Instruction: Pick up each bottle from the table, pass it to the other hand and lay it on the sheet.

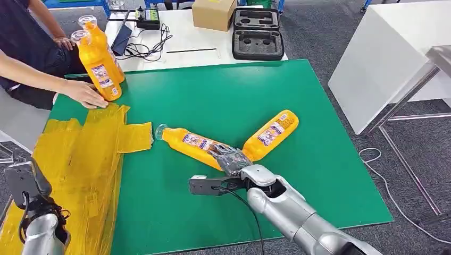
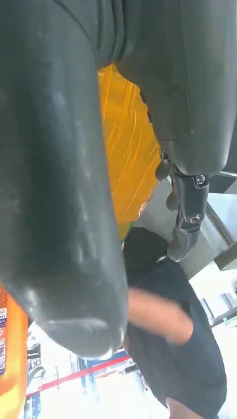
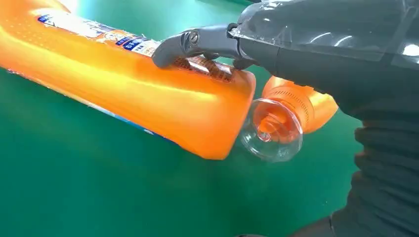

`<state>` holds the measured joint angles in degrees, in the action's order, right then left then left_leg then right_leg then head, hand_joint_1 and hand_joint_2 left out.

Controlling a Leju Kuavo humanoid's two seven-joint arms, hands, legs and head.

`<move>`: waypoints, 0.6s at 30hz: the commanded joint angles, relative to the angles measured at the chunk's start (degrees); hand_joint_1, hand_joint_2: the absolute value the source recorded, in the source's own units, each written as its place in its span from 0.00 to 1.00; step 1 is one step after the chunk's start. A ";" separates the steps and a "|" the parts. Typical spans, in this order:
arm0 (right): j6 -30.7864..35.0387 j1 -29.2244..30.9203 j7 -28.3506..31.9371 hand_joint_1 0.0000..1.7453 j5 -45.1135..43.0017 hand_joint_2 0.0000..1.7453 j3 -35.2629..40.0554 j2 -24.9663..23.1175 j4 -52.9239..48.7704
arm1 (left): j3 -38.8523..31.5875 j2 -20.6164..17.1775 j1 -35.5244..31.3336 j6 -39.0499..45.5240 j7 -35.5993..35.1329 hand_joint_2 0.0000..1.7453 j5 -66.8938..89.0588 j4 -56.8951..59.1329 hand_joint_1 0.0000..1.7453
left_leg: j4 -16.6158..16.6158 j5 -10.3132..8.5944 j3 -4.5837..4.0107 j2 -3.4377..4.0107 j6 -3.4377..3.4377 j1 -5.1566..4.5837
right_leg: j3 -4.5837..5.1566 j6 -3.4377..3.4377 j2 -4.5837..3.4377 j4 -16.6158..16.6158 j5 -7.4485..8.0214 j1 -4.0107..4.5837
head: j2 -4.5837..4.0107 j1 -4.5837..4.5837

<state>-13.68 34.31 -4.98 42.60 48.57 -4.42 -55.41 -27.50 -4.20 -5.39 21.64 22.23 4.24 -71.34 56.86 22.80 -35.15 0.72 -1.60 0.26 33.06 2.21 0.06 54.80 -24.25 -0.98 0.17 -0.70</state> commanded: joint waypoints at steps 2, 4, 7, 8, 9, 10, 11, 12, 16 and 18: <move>-0.44 0.20 -0.09 0.00 -0.13 1.00 1.33 1.27 2.92 | 0.20 0.68 -2.33 -0.04 -0.06 0.00 -0.16 3.01 0.00 | -0.02 0.08 0.23 -0.25 0.08 0.06 | -0.30 -0.12 0.20 -0.04 -0.12 0.06 | 0.00 0.00; -0.44 0.20 -0.09 0.00 -0.13 1.00 1.33 1.27 2.92 | 0.20 0.68 -2.33 -0.04 -0.06 0.00 -0.16 3.01 0.00 | -0.03 0.04 0.18 -0.21 0.05 0.04 | -0.24 -0.09 0.17 -0.05 -0.08 0.04 | 0.00 0.02; -0.44 0.20 -0.09 0.00 -0.13 1.00 1.33 1.27 2.92 | 0.20 0.68 -2.33 -0.04 -0.06 0.00 -0.16 3.01 0.00 | -0.03 0.04 0.19 -0.22 0.06 0.03 | -0.25 -0.09 0.18 -0.04 -0.09 0.02 | 0.00 0.00; 6.76 -2.53 3.17 0.00 0.33 1.00 -5.87 -2.22 -1.96 | 0.57 0.89 -2.54 -2.27 0.51 0.00 -1.74 3.33 0.00 | -0.04 0.03 0.16 -0.20 0.05 0.03 | -0.21 -0.07 0.16 -0.05 -0.07 0.03 | 0.00 0.02; 28.36 2.46 2.04 0.00 -1.14 1.00 -11.12 -3.89 0.68 | 1.82 1.17 -2.86 -1.93 1.47 0.00 -2.31 4.32 0.00 | -0.02 0.07 0.23 -0.26 0.08 0.05 | -0.29 -0.11 0.21 -0.04 -0.11 0.05 | 0.00 0.02; 28.98 5.75 -1.25 0.00 -2.98 1.00 -12.37 -3.83 -1.48 | 3.00 1.43 -2.84 -0.92 2.21 0.00 -2.73 4.88 0.00 | 0.03 0.06 0.11 -0.22 0.08 0.03 | -0.15 -0.12 0.17 0.06 -0.12 0.02 | 0.00 0.00; 27.73 6.81 -2.14 0.00 -3.49 1.00 -12.92 -3.84 -1.47 | 3.61 1.53 -2.62 -0.57 2.44 0.00 -3.10 4.85 0.00 | 0.18 0.06 -0.07 -0.16 0.08 -0.02 | 0.08 -0.12 0.10 0.25 -0.12 -0.03 | 0.00 0.00; 26.76 7.36 -2.36 0.00 -3.98 1.00 -13.71 -4.28 0.21 | 4.65 1.37 -2.35 -0.31 2.59 0.00 -3.65 4.64 0.00 | 0.14 0.00 -0.13 -0.15 0.04 -0.07 | 0.13 -0.04 0.11 0.22 -0.04 -0.07 | 0.00 0.04; 30.06 7.06 0.55 0.00 -5.44 1.00 -15.48 -4.96 4.14 | 6.87 1.17 -3.66 0.16 2.33 0.00 -4.05 5.58 0.00 | 0.02 -0.15 -0.16 -0.28 0.10 0.04 | 0.09 -0.12 0.23 0.01 0.13 0.05 | 0.00 0.02; 30.16 6.99 0.64 0.00 -5.46 1.00 -15.49 -4.90 4.20 | 6.93 1.23 -3.78 0.24 2.33 0.00 -4.04 5.59 0.00 | -0.04 -0.19 -0.13 -0.22 0.09 0.01 | 0.08 -0.09 0.18 -0.01 0.15 0.01 | 0.00 0.00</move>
<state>15.54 39.05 -5.92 38.23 37.92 -7.78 -56.72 -24.13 -3.80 -5.73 21.44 24.61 0.66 -70.20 56.87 22.59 -35.43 0.74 -1.54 0.26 33.34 2.18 0.04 54.83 -24.03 -0.98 0.17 -0.70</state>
